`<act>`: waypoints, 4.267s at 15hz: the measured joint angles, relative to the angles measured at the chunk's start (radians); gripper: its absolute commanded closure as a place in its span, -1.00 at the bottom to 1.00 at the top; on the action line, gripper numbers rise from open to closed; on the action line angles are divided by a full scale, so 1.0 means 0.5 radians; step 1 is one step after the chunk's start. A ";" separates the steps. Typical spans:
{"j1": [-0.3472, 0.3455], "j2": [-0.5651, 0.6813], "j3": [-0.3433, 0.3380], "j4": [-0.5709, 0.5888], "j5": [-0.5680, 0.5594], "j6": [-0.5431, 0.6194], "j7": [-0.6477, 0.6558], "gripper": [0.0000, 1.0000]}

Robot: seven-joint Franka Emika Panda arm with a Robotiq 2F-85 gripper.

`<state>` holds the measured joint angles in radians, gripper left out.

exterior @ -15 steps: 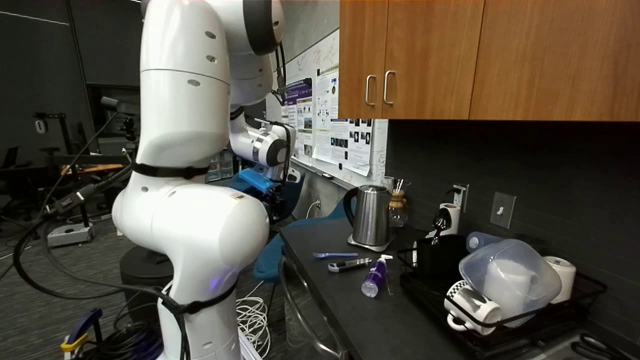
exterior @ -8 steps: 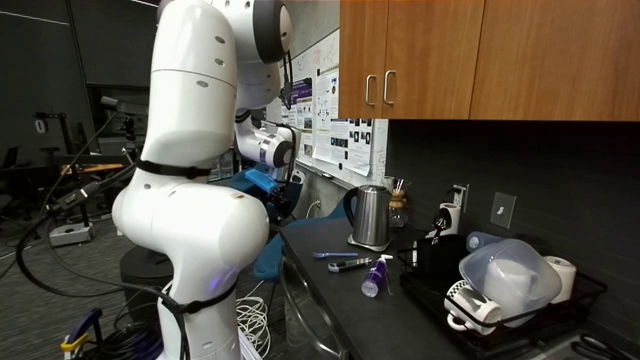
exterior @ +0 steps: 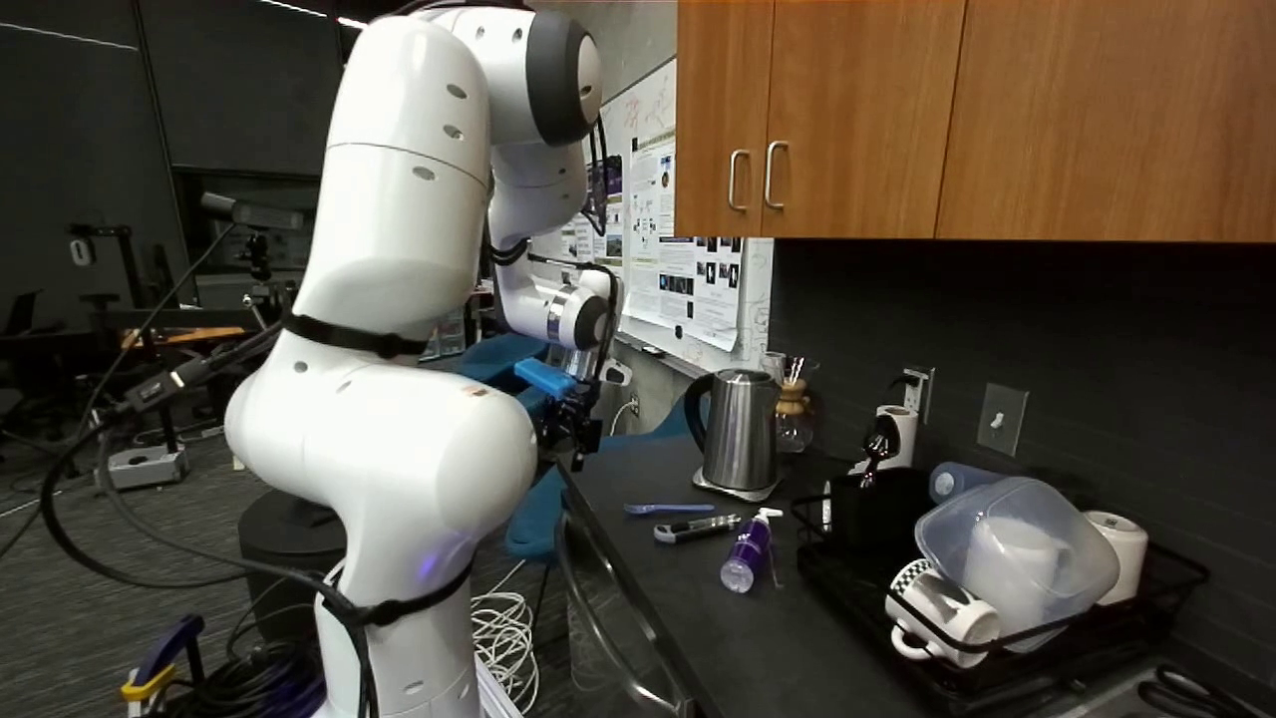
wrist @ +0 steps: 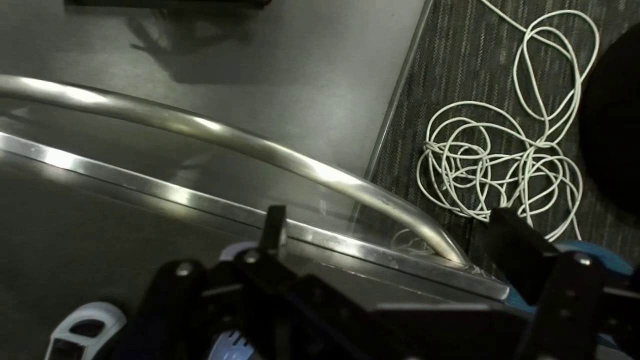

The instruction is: Pick up the knife

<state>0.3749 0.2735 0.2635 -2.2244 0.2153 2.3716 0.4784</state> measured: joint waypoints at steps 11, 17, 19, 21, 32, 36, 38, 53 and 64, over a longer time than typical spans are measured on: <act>-0.009 0.073 -0.057 -0.105 0.025 0.058 0.123 -1.00; -0.017 0.072 -0.066 -0.139 0.028 0.086 0.132 -1.00; -0.017 0.073 -0.066 -0.138 0.027 0.086 0.132 -1.00; -0.017 0.084 -0.066 -0.134 0.022 0.085 0.131 -1.00; -0.031 0.191 -0.268 -0.071 -0.119 0.082 0.197 -0.36; -0.037 0.193 -0.295 -0.019 -0.142 0.072 0.203 0.30; -0.038 0.198 -0.298 0.002 -0.151 0.068 0.204 0.61; -0.037 0.455 -0.457 0.278 -0.542 -0.159 0.391 1.00; 0.016 0.565 -0.429 0.523 -0.545 -0.285 0.392 1.00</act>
<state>0.3828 0.5558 0.0489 -1.9630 -0.0570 2.2294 0.6743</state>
